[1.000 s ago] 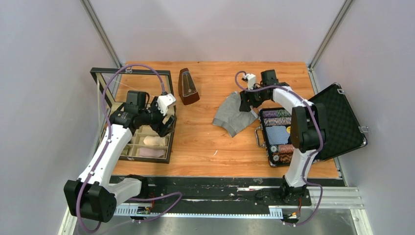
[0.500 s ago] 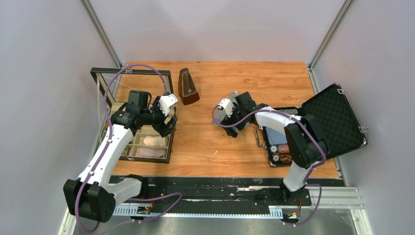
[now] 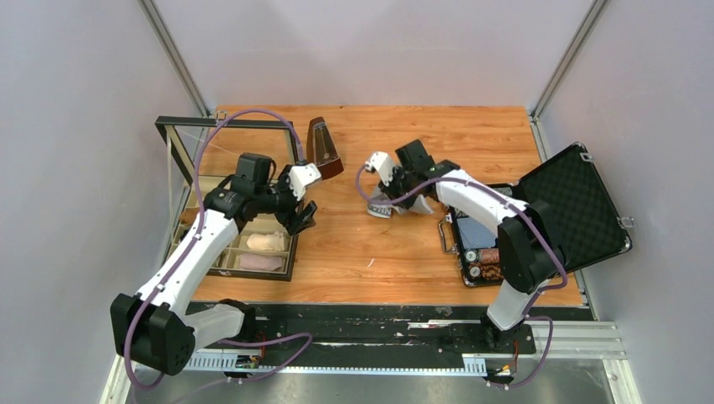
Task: Roll the underwear
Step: Pick up the underwear from the center of the board, then place the underwear at the center of the board, then flatten out the underwear at the center of the board.
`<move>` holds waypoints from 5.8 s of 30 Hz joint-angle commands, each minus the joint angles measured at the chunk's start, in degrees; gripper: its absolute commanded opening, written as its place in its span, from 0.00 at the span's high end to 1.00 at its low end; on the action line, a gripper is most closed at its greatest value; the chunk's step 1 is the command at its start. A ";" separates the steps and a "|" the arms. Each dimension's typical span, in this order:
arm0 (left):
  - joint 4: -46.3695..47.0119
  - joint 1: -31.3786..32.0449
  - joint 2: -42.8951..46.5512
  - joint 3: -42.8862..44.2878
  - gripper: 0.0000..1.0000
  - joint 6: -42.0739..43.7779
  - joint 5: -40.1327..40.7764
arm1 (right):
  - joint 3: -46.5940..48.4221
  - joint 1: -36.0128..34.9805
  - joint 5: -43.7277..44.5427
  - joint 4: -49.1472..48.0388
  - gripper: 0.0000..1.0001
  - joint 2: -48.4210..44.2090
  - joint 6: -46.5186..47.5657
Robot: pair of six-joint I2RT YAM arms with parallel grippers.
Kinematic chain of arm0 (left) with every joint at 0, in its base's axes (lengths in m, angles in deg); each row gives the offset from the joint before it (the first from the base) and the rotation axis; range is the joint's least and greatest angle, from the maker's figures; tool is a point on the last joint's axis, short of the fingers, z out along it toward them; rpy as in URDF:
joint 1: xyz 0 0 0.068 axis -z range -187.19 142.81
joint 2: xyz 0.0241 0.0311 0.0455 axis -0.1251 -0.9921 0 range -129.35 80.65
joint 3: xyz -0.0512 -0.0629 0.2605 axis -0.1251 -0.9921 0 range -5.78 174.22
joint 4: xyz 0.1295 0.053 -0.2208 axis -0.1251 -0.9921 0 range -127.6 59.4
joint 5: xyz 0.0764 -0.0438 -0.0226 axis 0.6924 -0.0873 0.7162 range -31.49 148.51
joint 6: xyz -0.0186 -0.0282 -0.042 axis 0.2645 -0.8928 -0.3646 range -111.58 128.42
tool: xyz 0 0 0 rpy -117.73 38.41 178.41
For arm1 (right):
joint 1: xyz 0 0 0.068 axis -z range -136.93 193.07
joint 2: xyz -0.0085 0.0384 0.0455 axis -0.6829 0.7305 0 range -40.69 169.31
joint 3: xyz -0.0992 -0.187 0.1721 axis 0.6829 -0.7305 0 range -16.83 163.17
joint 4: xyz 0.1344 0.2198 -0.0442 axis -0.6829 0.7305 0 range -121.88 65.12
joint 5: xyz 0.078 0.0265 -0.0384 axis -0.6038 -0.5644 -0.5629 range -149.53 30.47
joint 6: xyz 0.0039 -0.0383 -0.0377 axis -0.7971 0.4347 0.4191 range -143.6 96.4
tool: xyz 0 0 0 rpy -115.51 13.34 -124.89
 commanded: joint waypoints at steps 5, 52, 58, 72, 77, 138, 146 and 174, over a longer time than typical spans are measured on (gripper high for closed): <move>5.32 3.10 -2.89 2.79 0.10 2.01 -1.22 | 30.89 -0.07 -20.19 25.38 1.00 1.10 -2.68; 32.03 17.58 -21.96 -9.79 0.43 35.73 -0.62 | 6.70 28.36 -22.94 12.76 0.20 -15.72 -22.13; 44.75 20.38 -22.50 -15.22 0.41 33.65 1.50 | 2.29 28.41 -23.98 10.90 0.20 -19.04 -23.48; 55.47 22.99 -27.35 -16.33 0.59 34.20 9.02 | -0.35 28.58 -21.00 9.11 0.18 -19.80 -23.07; 56.30 22.98 -27.88 -15.94 0.76 34.72 10.92 | -0.36 28.79 -20.73 8.32 0.18 -17.00 -23.73; 19.36 5.44 -18.38 15.70 1.00 -9.53 8.87 | 23.83 25.64 -36.95 16.03 1.00 -3.20 -2.62; 14.92 5.48 -0.19 10.70 1.00 -10.33 2.57 | 17.00 20.82 -35.20 21.64 1.00 -21.25 -4.44; 16.77 6.80 -30.79 15.64 0.93 -24.75 18.30 | 11.26 22.55 -29.84 11.50 1.00 3.27 -17.52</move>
